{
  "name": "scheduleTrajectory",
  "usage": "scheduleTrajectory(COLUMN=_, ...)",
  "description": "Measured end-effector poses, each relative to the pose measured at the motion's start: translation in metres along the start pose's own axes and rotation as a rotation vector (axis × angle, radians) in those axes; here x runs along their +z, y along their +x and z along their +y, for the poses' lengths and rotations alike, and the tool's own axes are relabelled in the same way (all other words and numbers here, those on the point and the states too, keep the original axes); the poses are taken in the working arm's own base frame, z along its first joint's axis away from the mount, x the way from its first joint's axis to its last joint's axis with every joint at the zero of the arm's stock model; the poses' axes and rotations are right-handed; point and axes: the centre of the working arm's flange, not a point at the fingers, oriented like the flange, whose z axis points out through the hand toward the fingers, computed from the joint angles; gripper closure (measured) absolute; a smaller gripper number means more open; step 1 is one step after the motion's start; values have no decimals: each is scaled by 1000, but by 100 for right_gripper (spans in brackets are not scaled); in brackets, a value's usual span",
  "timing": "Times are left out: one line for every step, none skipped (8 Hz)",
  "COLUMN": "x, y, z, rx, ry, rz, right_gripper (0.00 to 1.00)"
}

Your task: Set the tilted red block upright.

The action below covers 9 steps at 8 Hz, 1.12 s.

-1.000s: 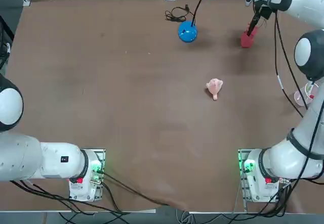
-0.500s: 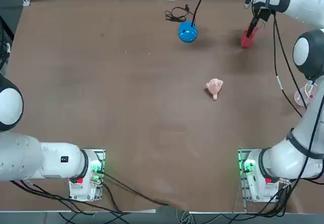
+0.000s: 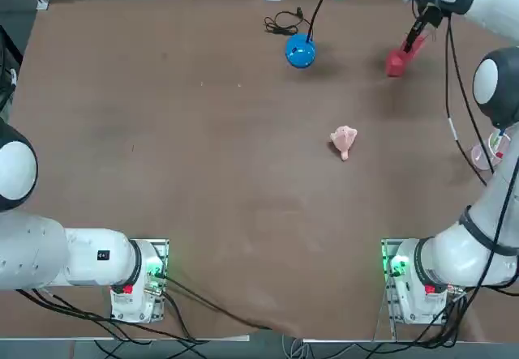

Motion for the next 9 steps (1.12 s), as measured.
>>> scheduleTrajectory(x=-12, y=-3, z=0, rx=93, ry=6, rz=-2, right_gripper=30)
scheduleTrajectory(x=-22, y=-3, z=-3, rx=214, ry=16, rz=-7, right_gripper=30)
scheduleTrajectory(x=-27, y=-2, z=-7, rx=335, ry=23, rz=-12, right_gripper=30)
scheduleTrajectory(x=-29, y=1, z=-11, rx=428, ry=29, rz=-15, right_gripper=30)
scheduleTrajectory(x=-27, y=3, z=-13, rx=503, ry=44, rz=-10, right_gripper=30)
scheduleTrajectory(x=-24, y=4, z=-14, rx=564, ry=70, rz=0, right_gripper=30)
scheduleTrajectory(x=-21, y=4, z=-14, rx=605, ry=95, rz=9, right_gripper=30)
scheduleTrajectory(x=-17, y=5, z=-14, rx=622, ry=112, rz=13, right_gripper=30)
scheduleTrajectory(x=-15, y=5, z=-13, rx=630, ry=114, rz=19, right_gripper=30)
